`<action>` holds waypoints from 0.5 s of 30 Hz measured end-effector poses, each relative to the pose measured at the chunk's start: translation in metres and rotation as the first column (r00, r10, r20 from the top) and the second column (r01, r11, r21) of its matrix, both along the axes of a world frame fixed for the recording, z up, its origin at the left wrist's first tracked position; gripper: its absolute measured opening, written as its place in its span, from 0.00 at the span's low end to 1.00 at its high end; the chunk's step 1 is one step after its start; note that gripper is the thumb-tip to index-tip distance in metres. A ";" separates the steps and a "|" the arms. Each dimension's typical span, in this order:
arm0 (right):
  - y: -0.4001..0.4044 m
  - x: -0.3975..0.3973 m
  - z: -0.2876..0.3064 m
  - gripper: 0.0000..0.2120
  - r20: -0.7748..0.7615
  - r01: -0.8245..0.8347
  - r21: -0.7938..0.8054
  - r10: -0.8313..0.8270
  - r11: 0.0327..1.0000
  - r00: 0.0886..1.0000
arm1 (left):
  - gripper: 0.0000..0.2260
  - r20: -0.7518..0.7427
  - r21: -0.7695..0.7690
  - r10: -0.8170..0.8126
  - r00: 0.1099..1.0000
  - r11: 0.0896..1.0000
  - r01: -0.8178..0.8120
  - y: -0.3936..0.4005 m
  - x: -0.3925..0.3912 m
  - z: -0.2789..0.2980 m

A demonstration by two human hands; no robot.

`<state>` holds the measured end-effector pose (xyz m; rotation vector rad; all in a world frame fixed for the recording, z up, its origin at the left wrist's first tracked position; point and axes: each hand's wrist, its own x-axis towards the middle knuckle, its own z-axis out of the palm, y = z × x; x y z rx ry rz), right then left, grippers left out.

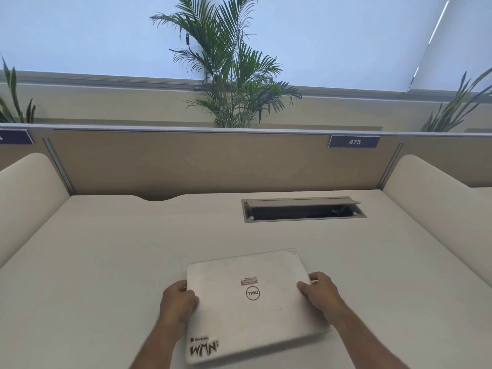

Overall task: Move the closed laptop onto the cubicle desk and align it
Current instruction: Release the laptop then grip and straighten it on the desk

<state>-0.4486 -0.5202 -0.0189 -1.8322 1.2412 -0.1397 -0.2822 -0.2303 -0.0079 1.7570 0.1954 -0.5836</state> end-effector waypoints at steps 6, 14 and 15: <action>0.005 -0.002 -0.003 0.12 0.006 -0.003 -0.025 0.004 1.000 1.000 | 0.11 0.025 0.015 -0.045 0.999 0.999 0.044 -0.002 0.009 -0.007; 0.008 -0.003 -0.006 0.13 -0.038 -0.024 -0.088 0.021 0.996 0.999 | 0.11 0.053 0.011 -0.075 0.996 0.997 0.075 -0.003 0.017 -0.010; 0.008 -0.003 -0.006 0.13 -0.047 -0.031 -0.098 0.026 0.995 0.999 | 0.11 0.053 0.007 -0.081 0.995 0.997 0.081 -0.003 0.018 -0.010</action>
